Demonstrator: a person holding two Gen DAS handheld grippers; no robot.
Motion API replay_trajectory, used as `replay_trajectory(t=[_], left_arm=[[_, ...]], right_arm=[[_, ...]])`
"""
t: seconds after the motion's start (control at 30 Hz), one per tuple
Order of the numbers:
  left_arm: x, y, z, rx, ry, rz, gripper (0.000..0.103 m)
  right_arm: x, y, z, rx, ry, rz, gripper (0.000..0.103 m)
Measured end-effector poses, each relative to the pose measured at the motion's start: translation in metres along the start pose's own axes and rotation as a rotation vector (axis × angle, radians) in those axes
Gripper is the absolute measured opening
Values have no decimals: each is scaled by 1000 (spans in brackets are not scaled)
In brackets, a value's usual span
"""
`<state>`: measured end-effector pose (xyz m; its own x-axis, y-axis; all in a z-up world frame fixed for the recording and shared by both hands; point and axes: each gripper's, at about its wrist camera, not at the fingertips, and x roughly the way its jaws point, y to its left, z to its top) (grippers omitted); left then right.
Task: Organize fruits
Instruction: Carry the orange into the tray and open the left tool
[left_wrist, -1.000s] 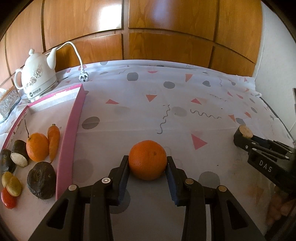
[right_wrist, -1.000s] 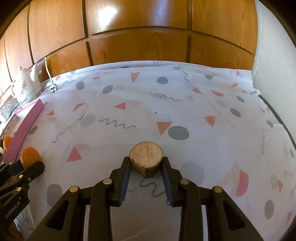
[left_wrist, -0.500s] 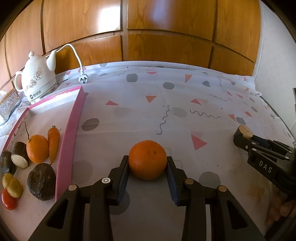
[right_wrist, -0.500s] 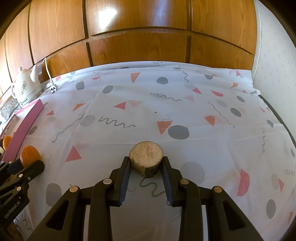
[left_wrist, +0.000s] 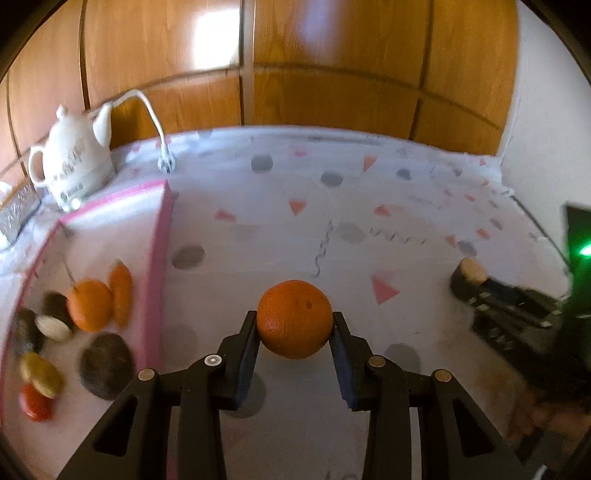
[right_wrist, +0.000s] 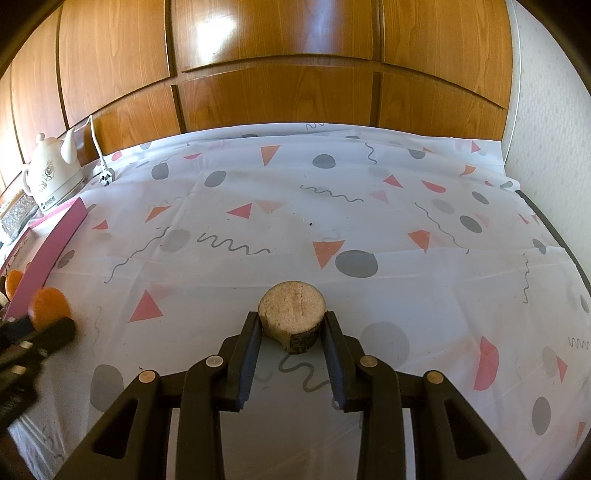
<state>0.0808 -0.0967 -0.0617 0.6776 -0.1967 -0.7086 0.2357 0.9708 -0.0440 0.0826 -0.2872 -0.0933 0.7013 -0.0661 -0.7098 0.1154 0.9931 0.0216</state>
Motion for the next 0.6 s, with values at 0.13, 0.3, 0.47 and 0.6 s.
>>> replay_trajectory(t=[0.13, 0.3, 0.47, 0.6], left_arm=[[-33, 34, 16, -82, -29, -13, 38], [-53, 105, 26, -227, -58, 81, 38], [-40, 174, 22, -370, -12, 185, 38], [-28, 196, 19, -403, 21, 240, 40]], right_arm=[[0, 0, 0, -1, 1, 0, 33], [0, 2, 1, -14, 4, -12, 33], [0, 5, 1, -28, 7, -26, 33], [0, 7, 2, -39, 10, -37, 33]])
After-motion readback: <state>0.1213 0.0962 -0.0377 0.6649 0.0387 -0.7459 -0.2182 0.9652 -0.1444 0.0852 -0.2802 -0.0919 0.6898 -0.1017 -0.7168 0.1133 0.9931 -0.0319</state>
